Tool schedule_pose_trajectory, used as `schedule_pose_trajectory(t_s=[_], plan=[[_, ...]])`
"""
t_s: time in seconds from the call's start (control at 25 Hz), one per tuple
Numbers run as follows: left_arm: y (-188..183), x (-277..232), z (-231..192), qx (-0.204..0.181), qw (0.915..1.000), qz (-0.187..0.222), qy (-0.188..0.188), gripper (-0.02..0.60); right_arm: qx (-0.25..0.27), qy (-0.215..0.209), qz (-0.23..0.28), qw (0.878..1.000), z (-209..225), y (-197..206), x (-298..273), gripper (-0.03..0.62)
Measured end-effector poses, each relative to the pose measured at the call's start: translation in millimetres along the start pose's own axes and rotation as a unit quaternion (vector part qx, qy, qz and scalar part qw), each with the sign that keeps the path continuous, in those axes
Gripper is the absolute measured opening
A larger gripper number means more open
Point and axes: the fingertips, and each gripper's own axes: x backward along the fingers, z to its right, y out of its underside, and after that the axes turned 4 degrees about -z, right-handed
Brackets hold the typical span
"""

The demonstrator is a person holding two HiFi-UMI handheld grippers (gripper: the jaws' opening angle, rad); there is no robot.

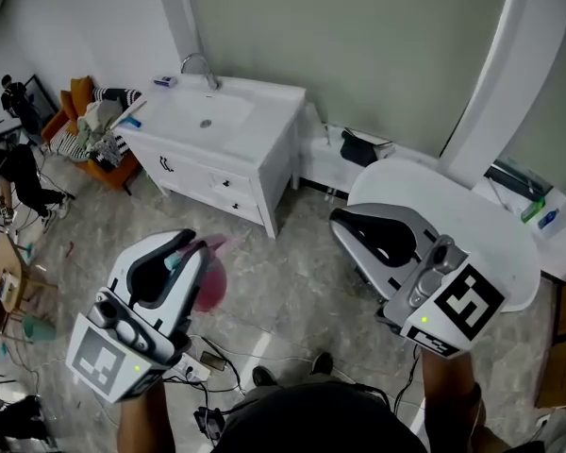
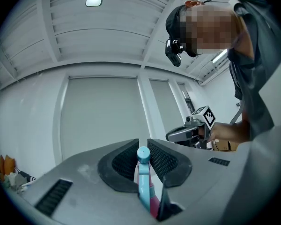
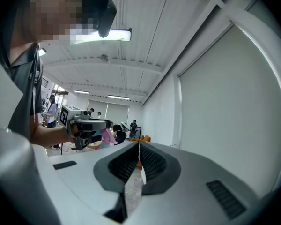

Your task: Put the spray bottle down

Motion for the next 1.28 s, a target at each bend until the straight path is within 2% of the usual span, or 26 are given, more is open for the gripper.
schedule_pose_trajectory(t_s=[0.2,0.6,0.88,1.08,1.28], plan=[[-6,-22,12,-0.001,0.9999,-0.002,-0.011,0.054,0.001,-0.012,0.005,1.000,20,3,13,0.011],[1,-37,14,0.007,0.9999,-0.010,-0.003,0.054,-0.011,-0.014,0.001,1.000,29,14,15,0.011],[6,-40,-9,0.015,0.9997,0.003,0.017,0.054,-0.006,0.004,-0.012,1.000,31,11,-4,0.011],[-6,-29,-53,0.024,0.9990,0.011,0.035,0.054,-0.006,0.018,-0.023,1.000,28,-16,-44,0.011],[2,-23,-75,0.026,0.9980,0.032,0.047,0.054,-0.001,0.029,-0.021,0.999,23,-11,-69,0.011]])
